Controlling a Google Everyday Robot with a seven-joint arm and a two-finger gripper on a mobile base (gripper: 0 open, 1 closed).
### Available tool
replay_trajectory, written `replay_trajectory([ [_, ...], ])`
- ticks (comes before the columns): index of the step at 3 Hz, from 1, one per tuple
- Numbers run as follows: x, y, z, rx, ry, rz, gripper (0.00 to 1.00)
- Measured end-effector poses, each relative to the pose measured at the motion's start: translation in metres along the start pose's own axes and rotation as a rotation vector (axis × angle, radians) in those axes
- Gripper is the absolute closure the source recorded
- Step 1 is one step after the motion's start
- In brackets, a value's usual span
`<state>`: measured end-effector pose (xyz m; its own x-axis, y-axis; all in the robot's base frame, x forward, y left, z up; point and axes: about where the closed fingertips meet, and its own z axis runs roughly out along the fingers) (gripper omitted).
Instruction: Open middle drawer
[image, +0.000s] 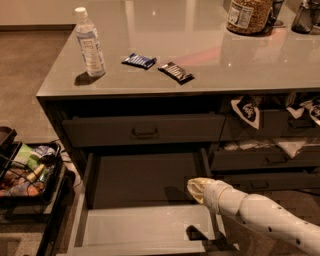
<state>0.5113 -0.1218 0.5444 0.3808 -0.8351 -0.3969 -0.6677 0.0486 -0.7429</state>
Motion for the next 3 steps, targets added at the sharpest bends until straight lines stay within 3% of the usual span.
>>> replay_trajectory([
  [1, 0.0018, -0.0036, 0.0007, 0.013, 0.008, -0.001, 1.0],
  [3, 0.0018, -0.0036, 0.0007, 0.013, 0.008, -0.001, 0.58],
])
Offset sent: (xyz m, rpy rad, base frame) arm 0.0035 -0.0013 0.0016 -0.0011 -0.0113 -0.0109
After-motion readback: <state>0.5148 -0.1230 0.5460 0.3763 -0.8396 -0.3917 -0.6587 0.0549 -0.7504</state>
